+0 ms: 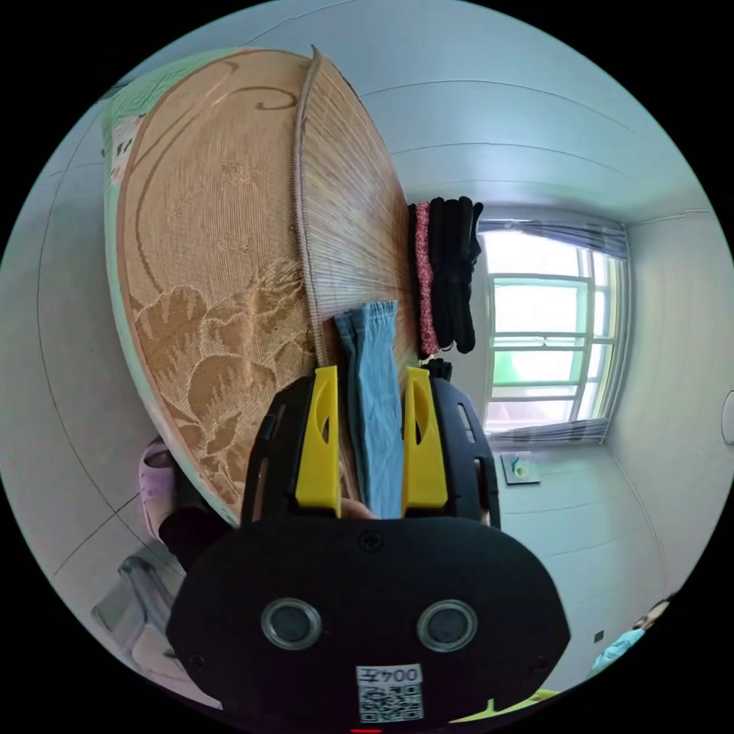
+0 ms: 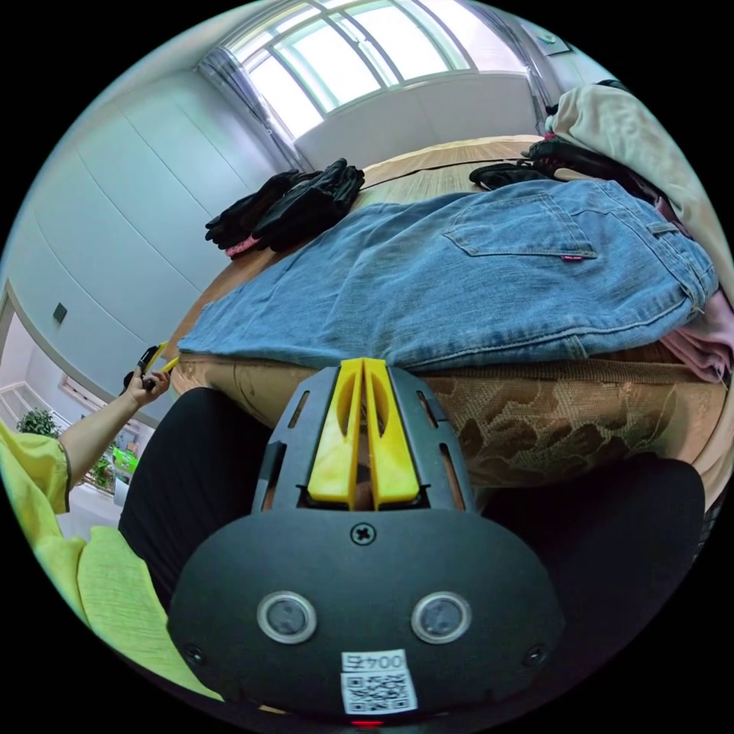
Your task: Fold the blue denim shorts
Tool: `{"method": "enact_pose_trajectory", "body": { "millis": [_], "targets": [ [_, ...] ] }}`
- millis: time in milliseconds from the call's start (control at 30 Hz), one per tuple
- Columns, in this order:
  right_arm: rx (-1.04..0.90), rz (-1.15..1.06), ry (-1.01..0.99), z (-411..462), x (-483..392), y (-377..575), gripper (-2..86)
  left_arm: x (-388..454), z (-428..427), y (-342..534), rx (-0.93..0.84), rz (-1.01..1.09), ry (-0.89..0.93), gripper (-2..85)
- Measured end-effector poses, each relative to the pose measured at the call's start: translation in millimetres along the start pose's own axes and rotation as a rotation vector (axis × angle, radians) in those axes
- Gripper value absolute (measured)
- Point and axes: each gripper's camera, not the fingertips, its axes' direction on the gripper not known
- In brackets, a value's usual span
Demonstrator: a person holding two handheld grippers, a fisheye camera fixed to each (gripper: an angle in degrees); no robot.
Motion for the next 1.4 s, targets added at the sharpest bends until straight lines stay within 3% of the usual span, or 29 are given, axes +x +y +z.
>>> {"method": "enact_pose_trajectory", "body": {
  "millis": [500, 800, 1133, 1400],
  "targets": [
    [-0.025, 0.004, 0.027, 6, -11, -3, -0.9, 17, 22, -7, -0.061, 0.072, 0.032, 11.7],
    [-0.029, 0.03, 0.025, 10, -10, -5, -0.9, 25, 63, 22, -0.071, 0.09, -0.043, 4.5],
    [-0.037, -0.013, 0.069, 13, -15, -13, -0.7, 155, 98, 117, -0.059, 0.54, -0.191, 2.1],
    [0.002, 0.009, 0.075, 4, -9, -23, -0.7, 325, 158, 272, -0.181, 1.01, -0.107, 2.0]
  ]
}}
